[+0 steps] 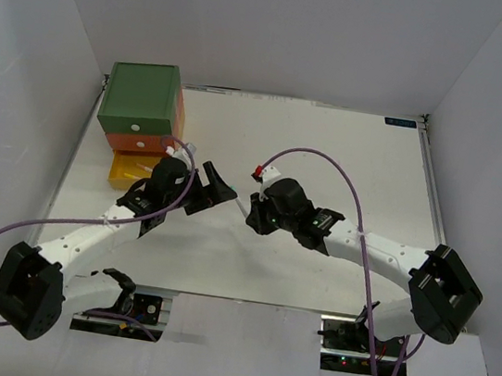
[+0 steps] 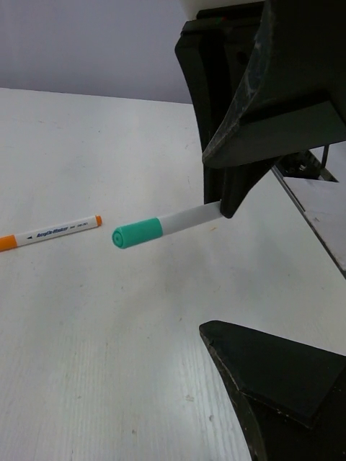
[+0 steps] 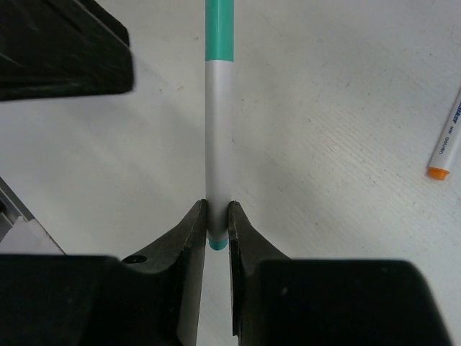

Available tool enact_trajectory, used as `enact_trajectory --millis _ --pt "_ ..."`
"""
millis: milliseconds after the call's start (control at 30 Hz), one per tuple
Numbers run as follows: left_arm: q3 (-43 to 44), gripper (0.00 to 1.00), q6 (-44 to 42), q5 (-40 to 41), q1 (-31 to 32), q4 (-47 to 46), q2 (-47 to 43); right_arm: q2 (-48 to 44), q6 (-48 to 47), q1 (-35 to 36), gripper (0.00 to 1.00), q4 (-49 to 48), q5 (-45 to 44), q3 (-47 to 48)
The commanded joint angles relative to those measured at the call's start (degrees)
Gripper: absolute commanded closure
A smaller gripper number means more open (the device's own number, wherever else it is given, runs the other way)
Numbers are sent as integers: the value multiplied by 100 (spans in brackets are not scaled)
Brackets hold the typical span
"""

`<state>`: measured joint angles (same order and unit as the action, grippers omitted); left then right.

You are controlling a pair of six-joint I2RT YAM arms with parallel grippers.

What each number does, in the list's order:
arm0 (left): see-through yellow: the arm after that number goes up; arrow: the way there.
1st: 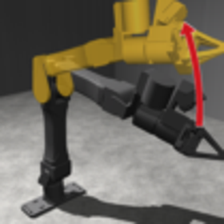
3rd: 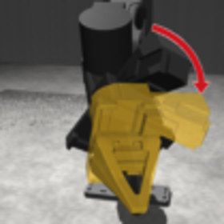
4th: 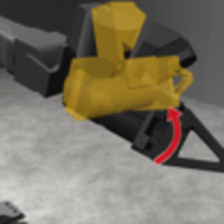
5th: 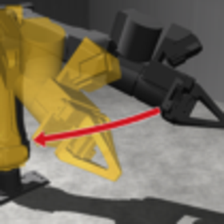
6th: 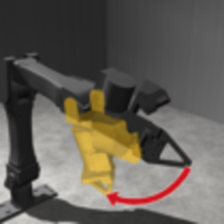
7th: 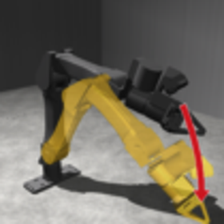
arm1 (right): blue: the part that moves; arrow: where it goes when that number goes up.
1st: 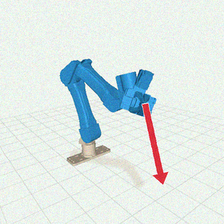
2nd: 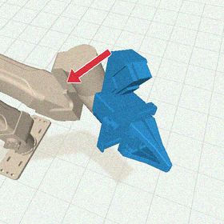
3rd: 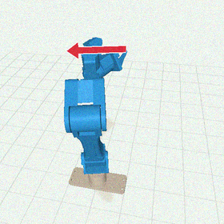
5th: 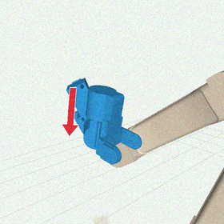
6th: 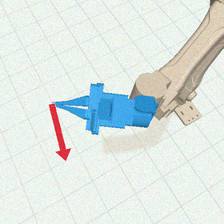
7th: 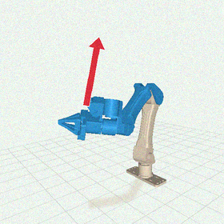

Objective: Sort the stationery into containers
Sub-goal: Place the pen in the drawer.

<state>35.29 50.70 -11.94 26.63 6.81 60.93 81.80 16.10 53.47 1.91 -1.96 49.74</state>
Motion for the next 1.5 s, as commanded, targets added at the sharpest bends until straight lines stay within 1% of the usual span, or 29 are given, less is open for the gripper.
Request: enact_trajectory --millis 0,67,200,300,433,467,533,567,633,733,767,800,900,933,1000,1033,1100,1133,1167,1200,1233,1267,1300,1333,1400,1433,1467 --pt "373 2 300 544 324 -469 410 -173 130 49 83 -314 134 -60" --pt "444 4 414 632 491 -584 560 -217 157 49 83 -367 308 -130" --pt "558 7 520 711 668 -628 894 -331 227 58 82 -613 380 -262" --pt "593 14 599 772 791 -839 1079 -331 245 58 82 -613 398 -280" --pt "646 30 626 790 931 -874 1316 -331 297 67 82 -701 424 -315" --pt "663 39 634 773 949 -874 1334 -349 315 58 82 -727 442 -341" --pt "672 48 652 773 1001 -918 1360 -358 315 58 82 -780 451 -377" --pt "672 55 661 773 1019 -944 1378 -358 315 67 82 -780 433 -386" --pt "672 60 661 781 1063 -953 1387 -366 315 67 82 -798 398 -403" --pt "655 71 661 799 1072 -971 1387 -375 315 58 80 -815 380 -412" --pt "646 74 661 808 1072 -980 1369 -367 315 67 79 -815 389 -412" --pt "611 82 669 851 1072 -980 1334 -366 315 58 78 -815 380 -412" --pt "550 89 678 939 1072 -980 1238 -358 298 58 74 -789 293 -421" --pt "488 93 696 1027 1072 -980 1203 -349 297 58 70 -763 266 -421" --pt "427 96 731 1106 1072 -971 1132 -358 254 58 64 -693 213 -430" --pt "365 97 748 1350 1063 -962 1062 -366 245 49 58 -666 222 -430" --pt "330 98 749 1484 1011 -883 983 -384 183 49 50 -587 -40 -421" --pt "286 98 749 1554 967 -857 878 -401 157 58 43 -552 -94 -412" --pt "251 99 757 1564 906 -822 816 -419 131 49 42 -517 -138 -412" --pt "207 99 775 1564 827 -804 746 -437 96 40 37 -447 -260 -421" --pt "163 99 792 1555 626 -778 667 -472 78 40 30 -420 -314 -430" --pt "58 99 827 1555 493 -717 483 -498 60 23 26 -394 -358 -438" --pt "-12 99 854 1546 196 -707 369 -524 34 23 22 -385 -428 -482" --pt "-83 99 880 1529 19 -716 254 -586 25 5 15 -385 -455 -508" --pt "-303 99 942 1476 -350 -523 -150 -639 -27 -12 11 -393 -481 -579" --pt "-364 99 951 1467 -735 -488 -282 -674 -80 -21 10 -385 -499 -605" --pt "-452 98 959 1441 -921 -444 -518 -683 -89 -21 9 -385 -560 -623"
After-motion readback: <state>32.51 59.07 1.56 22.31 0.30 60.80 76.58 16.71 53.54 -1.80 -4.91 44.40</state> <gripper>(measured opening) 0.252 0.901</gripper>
